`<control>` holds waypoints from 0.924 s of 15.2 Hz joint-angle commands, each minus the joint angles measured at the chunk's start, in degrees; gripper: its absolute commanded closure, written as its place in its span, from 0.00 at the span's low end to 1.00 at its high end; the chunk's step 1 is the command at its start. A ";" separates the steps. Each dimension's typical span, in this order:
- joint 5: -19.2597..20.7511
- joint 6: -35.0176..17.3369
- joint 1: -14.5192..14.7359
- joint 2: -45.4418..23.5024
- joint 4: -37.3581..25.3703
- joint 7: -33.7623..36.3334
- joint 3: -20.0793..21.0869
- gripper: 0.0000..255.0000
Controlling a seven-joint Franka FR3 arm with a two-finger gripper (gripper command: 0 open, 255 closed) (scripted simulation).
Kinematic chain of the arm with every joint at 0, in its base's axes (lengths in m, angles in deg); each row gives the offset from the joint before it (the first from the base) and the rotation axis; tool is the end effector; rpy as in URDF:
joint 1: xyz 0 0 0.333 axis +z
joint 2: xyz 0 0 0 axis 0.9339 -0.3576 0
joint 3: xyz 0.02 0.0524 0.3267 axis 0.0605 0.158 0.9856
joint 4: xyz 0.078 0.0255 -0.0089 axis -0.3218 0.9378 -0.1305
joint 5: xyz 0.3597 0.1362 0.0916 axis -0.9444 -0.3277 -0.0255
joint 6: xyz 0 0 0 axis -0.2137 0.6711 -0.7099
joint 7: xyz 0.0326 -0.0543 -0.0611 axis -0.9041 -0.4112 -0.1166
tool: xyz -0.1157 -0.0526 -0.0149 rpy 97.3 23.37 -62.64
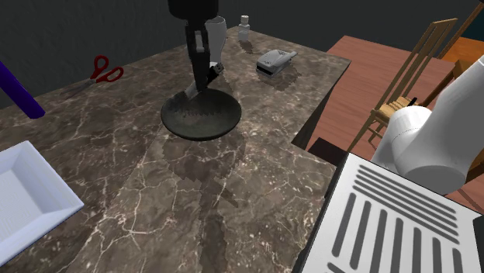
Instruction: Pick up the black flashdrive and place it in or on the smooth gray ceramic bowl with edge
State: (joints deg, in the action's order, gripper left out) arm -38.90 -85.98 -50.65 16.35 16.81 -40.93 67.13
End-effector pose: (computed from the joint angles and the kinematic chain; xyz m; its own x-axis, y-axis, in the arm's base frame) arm 0.4241 0.3100 0.6081 0.5742 0.8187 0.0064 0.8186 -0.5742 0.0158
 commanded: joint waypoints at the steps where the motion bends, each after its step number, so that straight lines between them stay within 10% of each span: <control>1: -0.14 -1.71 -0.02 0.50 2.18 -0.14 -0.07 1.00; 14: -0.36 -9.17 0.06 1.14 10.26 -0.24 -0.01 1.00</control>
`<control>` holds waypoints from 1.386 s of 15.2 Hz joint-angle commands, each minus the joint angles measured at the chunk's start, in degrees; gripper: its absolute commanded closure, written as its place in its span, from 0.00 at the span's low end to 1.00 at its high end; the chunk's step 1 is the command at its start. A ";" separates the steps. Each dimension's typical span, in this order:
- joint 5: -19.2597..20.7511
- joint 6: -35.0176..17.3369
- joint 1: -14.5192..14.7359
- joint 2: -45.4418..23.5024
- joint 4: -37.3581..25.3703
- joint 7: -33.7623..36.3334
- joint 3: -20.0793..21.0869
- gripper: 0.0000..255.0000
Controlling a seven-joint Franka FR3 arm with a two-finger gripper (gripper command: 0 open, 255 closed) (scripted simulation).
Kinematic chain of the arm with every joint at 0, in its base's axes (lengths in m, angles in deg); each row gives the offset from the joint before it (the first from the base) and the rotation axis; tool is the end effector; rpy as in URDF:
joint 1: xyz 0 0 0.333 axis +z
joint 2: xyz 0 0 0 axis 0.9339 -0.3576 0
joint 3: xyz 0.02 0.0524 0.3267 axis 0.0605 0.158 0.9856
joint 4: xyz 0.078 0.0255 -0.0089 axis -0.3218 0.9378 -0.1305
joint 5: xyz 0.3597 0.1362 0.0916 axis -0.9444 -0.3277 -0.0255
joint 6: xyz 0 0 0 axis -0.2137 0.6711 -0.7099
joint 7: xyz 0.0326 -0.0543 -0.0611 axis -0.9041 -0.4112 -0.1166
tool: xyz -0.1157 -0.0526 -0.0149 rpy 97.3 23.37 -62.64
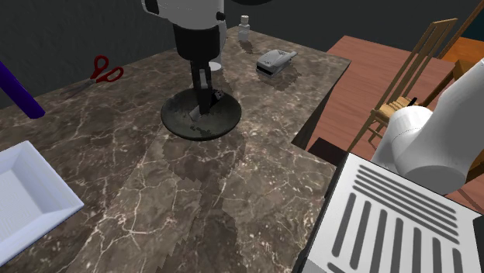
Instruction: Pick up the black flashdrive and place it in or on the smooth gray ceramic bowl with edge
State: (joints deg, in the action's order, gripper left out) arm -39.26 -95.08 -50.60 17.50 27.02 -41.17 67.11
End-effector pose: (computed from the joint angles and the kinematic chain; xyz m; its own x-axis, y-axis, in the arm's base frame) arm 0.4233 0.3087 0.5463 0.5745 0.8185 0.0064 0.8183 -0.5746 0.0157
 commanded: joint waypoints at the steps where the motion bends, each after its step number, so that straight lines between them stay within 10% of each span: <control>1: 0.00 -0.07 0.00 -0.01 0.04 0.01 0.00 1.00; 5: 0.00 -0.06 0.00 -0.01 0.04 0.01 0.00 1.00; 6: 0.00 -0.06 0.00 -0.01 0.04 0.01 0.00 0.00; 21: 0.18 7.30 -0.06 -0.53 -7.82 0.14 -0.03 0.00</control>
State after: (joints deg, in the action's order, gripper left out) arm -39.08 -87.81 -50.65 16.98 19.22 -41.03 67.08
